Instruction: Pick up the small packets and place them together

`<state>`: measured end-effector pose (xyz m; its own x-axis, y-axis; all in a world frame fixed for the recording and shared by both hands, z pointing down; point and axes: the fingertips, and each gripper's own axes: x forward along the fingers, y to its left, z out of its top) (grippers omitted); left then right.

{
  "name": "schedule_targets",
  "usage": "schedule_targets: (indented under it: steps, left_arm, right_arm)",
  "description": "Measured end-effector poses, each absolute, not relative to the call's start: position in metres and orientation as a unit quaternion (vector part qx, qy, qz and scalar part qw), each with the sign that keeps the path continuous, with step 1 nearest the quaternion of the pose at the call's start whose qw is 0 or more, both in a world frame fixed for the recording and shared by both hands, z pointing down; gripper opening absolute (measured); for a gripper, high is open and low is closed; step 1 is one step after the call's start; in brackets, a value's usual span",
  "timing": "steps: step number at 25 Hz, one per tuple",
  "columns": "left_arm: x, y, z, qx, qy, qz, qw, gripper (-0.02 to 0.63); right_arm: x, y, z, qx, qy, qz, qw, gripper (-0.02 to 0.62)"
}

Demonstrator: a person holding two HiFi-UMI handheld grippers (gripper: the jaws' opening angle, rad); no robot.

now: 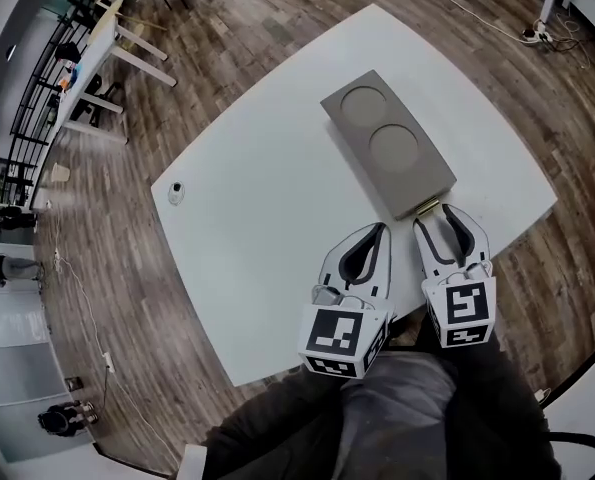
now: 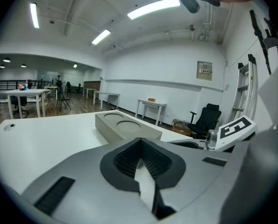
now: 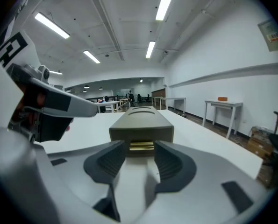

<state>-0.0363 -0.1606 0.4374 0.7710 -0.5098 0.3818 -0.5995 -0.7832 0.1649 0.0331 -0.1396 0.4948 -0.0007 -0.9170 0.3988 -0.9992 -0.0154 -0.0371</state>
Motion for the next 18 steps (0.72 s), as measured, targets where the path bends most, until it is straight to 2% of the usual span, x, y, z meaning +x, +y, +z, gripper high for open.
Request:
schedule_targets:
  steps: [9, 18]
  left_arm:
    - [-0.04, -0.168, 0.445, 0.928, -0.296, 0.162, 0.159, 0.003]
    - [-0.043, -0.159, 0.437, 0.933, -0.286, 0.162, 0.149, 0.003]
  right_arm:
    - [0.036, -0.155, 0.504, 0.692, -0.676, 0.186, 0.171, 0.181]
    - [0.036, -0.155, 0.504, 0.686, -0.682, 0.192, 0.168, 0.173]
